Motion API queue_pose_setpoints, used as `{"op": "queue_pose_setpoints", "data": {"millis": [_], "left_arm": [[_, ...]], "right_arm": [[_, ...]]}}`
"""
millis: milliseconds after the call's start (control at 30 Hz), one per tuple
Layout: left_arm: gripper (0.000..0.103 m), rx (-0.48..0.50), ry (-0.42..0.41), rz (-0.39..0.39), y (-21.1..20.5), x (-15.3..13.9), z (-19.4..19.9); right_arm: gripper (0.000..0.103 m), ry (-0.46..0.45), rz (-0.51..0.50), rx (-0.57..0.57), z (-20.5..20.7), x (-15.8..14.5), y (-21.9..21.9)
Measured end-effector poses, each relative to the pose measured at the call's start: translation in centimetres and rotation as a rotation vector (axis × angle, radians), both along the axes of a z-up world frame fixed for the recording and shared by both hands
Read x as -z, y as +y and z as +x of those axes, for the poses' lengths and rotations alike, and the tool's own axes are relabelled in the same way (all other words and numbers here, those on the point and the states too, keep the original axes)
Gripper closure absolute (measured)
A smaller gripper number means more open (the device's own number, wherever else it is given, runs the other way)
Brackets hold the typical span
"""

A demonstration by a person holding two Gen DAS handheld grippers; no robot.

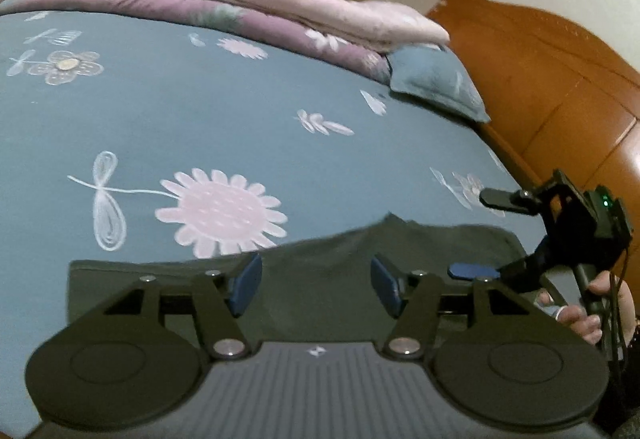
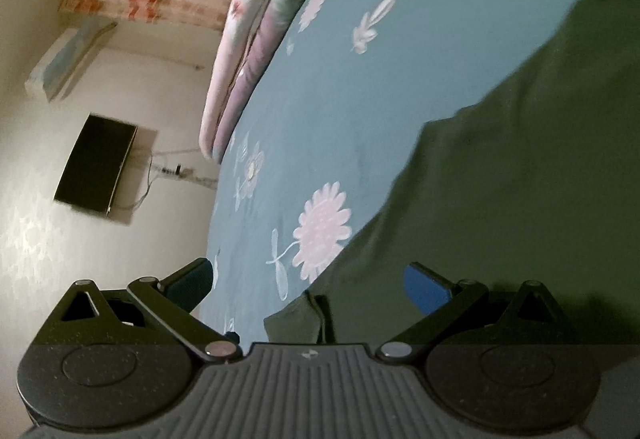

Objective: Fold clothes

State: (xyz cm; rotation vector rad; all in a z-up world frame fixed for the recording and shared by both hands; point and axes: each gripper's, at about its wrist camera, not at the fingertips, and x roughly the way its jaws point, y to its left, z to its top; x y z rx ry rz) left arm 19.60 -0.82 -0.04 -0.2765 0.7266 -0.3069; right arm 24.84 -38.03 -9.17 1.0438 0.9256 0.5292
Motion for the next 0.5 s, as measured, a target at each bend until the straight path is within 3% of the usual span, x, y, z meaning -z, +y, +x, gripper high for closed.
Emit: {"op": "queue_pose_setpoints", "data": {"millis": [267, 400, 500], "left_arm": [[0.042, -0.124, 0.015, 0.015, 5.0, -0.5, 0.1], [0.042, -0.112, 0.11, -0.005, 6.9, 2.4, 0.5], [0.042, -0.085, 0.228, -0.024, 7.4, 6.0, 0.7]], "right_arm": [[0.0, -0.003, 0.009, -0.005, 0.0, 0.3, 0.6], [0.0, -0.014, 0.005, -0.042, 0.7, -0.2, 2.7], [0.0, -0.017, -0.015, -0.072, 1.2, -0.5, 4.4]]}}
